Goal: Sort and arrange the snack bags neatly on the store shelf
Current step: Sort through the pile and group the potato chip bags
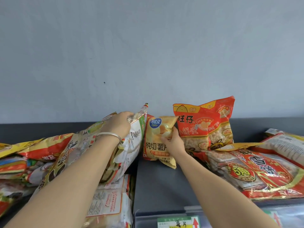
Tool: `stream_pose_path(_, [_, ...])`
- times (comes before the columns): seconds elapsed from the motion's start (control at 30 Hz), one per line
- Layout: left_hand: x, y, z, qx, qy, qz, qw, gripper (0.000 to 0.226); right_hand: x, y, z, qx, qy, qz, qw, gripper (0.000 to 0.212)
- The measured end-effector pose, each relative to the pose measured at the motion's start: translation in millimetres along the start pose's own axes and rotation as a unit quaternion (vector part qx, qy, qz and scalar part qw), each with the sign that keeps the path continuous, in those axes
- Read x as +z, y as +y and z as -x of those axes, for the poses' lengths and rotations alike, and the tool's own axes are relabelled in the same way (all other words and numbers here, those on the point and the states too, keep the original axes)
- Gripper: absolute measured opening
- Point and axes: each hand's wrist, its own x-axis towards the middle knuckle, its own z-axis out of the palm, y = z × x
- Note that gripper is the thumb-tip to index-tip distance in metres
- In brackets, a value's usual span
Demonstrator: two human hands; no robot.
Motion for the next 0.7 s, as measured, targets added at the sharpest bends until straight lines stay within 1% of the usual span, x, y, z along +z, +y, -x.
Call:
stream_pose_path(0.07, [0, 0, 1, 0.004, -0.003, 0.000, 1.000, 0.058, -4, 4, -11, 0.000, -0.024, 0.014, 1.000, 0.067])
stream_pose_path(0.2, [1, 0, 1, 0.010, -0.012, -0.003, 1.000, 0.059, -3, 6, -26, 0.026, -0.052, 0.070, 0.996, 0.066])
stream_pose_path(0.3, [1, 0, 1, 0.009, -0.019, 0.001, 1.000, 0.059, -8, 4, -35, 0.017, -0.085, 0.112, 0.990, 0.066])
stream_pose_path(0.33, [1, 0, 1, 0.008, -0.020, 0.003, 1.000, 0.059, -11, 3, -38, 0.018, -0.082, 0.132, 0.988, 0.066])
stream_pose_path(0.37, [1, 0, 2, 0.007, -0.020, 0.004, 1.000, 0.058, -12, 3, -39, 0.020, -0.061, 0.156, 0.986, 0.065])
stream_pose_path(0.47, [3, 1, 4, 0.006, -0.022, 0.001, 1.000, 0.056, -8, 5, -35, -0.006, 0.057, 0.230, 0.972, 0.064])
stream_pose_path(0.53, [4, 1, 4, 0.004, -0.022, -0.003, 1.000, 0.056, -2, 8, -27, -0.055, 0.106, 0.251, 0.961, 0.065])
stream_pose_path(0.57, [4, 1, 4, 0.005, -0.024, -0.005, 1.000, 0.056, 0, 9, -24, -0.091, 0.119, 0.254, 0.955, 0.065])
stream_pose_path(0.6, [4, 2, 5, 0.005, -0.026, -0.004, 1.000, 0.055, 1, 10, -22, -0.130, 0.113, 0.255, 0.952, 0.066])
stream_pose_path(0.63, [4, 2, 5, 0.006, -0.029, -0.002, 1.000, 0.054, 1, 10, -21, -0.157, 0.088, 0.246, 0.952, 0.067])
stream_pose_path(0.67, [5, 2, 5, 0.006, -0.032, -0.002, 0.999, 0.055, 1, 11, -21, -0.161, 0.053, 0.221, 0.960, 0.071])
stream_pose_path(0.7, [5, 3, 5, 0.007, -0.034, -0.001, 0.999, 0.055, 1, 11, -20, -0.141, 0.016, 0.180, 0.973, 0.078])
